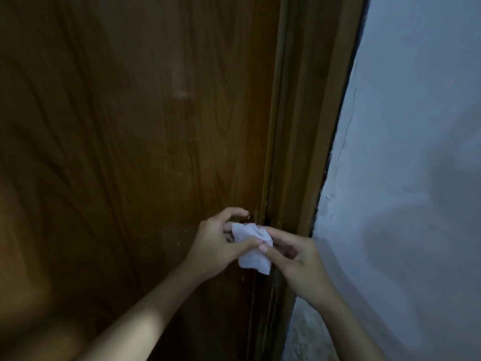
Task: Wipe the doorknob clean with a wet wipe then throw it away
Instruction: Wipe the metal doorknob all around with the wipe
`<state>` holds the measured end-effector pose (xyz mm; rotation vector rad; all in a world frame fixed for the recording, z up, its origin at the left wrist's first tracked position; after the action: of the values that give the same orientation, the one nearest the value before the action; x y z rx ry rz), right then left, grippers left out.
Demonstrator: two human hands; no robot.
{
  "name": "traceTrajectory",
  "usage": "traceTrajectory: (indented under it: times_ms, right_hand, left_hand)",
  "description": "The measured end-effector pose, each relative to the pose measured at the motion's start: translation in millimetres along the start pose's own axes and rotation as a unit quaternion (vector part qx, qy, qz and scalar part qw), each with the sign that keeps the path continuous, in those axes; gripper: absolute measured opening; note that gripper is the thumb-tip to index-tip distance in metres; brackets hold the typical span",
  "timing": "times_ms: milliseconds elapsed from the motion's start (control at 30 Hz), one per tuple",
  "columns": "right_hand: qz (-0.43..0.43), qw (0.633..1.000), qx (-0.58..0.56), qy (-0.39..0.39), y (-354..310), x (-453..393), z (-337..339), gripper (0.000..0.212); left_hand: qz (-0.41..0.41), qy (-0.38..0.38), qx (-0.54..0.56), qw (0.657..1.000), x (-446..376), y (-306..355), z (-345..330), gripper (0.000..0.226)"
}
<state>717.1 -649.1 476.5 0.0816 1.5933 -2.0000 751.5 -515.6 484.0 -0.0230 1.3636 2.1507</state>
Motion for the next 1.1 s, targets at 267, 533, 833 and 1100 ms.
traceTrajectory:
  times_ms: [267, 533, 833, 1100]
  right_hand:
    - [0.04, 0.967, 0.177, 0.177, 10, 4, 53, 0.032]
    - [0.053, 0.948, 0.308, 0.062, 50, 5, -11, 0.039]
    - [0.046, 0.965, 0.254, 0.038, 57, -3, -17, 0.048]
    - [0.036, 0.958, 0.279, 0.062, 54, -3, -12, 0.039]
  left_hand:
    - [0.022, 0.043, -0.217, 0.975, 3, -7, -8, 0.049]
    - [0.099, 0.121, -0.245, 0.957, 9, -20, -26, 0.058]
    - [0.139, 0.16, -0.239, 0.948, 13, -23, -21, 0.074]
    - [0.137, 0.128, -0.26, 0.947, 10, -25, -23, 0.076]
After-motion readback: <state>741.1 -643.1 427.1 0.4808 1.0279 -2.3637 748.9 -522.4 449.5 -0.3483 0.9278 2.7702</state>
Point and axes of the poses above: each hand's wrist, its own x-axis away from the middle knuckle, its own z-axis out of the back of the hand, y = z × x, the point moved 8 cm from there along -x, towards the middle knuckle, and after that the axes turned 13 degrees about -y, right-handed, at the moved point
